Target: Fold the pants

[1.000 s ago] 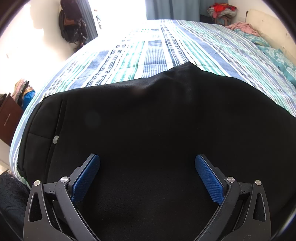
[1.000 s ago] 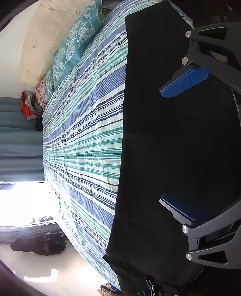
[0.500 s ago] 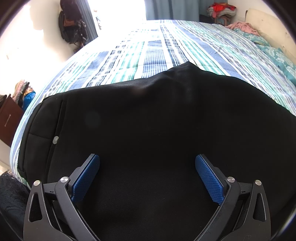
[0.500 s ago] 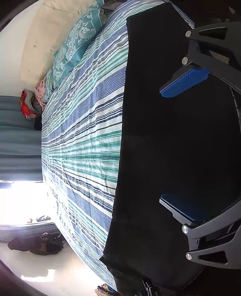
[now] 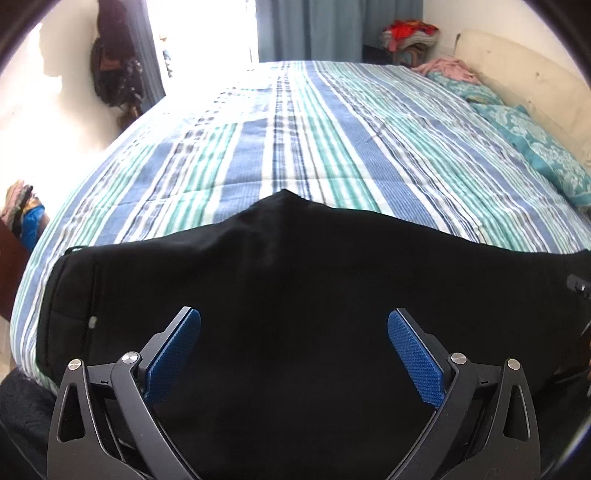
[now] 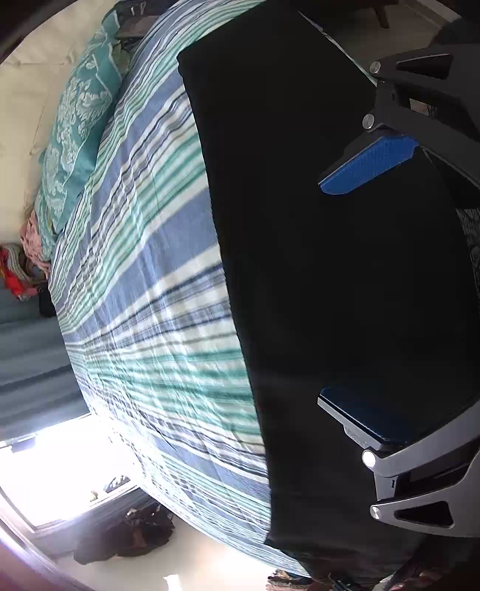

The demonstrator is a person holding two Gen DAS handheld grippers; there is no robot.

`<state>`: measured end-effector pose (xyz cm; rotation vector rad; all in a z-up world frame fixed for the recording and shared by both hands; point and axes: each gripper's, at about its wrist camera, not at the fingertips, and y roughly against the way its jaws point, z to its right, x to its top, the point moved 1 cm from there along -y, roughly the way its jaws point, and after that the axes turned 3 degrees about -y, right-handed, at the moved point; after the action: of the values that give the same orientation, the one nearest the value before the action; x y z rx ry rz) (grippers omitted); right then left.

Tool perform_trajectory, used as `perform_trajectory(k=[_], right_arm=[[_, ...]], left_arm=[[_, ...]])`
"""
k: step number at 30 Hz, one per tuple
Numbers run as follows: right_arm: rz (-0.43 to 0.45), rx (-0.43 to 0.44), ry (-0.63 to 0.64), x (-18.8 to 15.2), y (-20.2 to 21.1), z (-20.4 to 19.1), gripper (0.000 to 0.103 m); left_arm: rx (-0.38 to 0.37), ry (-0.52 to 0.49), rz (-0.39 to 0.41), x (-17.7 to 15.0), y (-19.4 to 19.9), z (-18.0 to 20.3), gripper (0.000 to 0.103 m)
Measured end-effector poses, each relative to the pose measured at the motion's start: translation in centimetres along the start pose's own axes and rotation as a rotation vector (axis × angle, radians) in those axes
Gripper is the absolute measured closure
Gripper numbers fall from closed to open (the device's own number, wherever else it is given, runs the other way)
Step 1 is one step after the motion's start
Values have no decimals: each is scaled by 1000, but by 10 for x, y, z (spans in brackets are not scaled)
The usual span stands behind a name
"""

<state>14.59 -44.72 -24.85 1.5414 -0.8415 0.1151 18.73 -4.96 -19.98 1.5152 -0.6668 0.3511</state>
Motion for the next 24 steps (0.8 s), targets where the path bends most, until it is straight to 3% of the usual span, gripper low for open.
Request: perform_trajectory(k=[3, 7, 9, 12, 15, 18, 20, 22, 24], right_arm=[[-33, 12, -63, 34, 4, 43, 0], [-198, 9, -99, 72, -29, 115, 0], [-149, -73, -119, 89, -41, 152, 0], [-63, 33, -181, 106, -43, 185, 0], [32, 160, -227, 120, -16, 201, 0], [124, 113, -196, 132, 20, 222, 0], [35, 89, -189, 135, 21, 241, 0], [-66, 64, -160, 131, 15, 254, 7], [-115, 75, -102, 124, 11, 257, 28]], left_arm=[[0, -29, -22, 1, -13, 15, 1], [0, -14, -68, -7, -24, 23, 1], [12, -15, -82, -12, -24, 24, 1], [27, -20, -84, -16, -20, 21, 1], [30, -17, -78, -18, -15, 15, 1], [29, -19, -92, -21, -17, 14, 1], [27, -31, -95, -23, -18, 17, 1], [25, -47, -94, -23, -17, 23, 1], [21, -62, -84, -22, -14, 29, 1]])
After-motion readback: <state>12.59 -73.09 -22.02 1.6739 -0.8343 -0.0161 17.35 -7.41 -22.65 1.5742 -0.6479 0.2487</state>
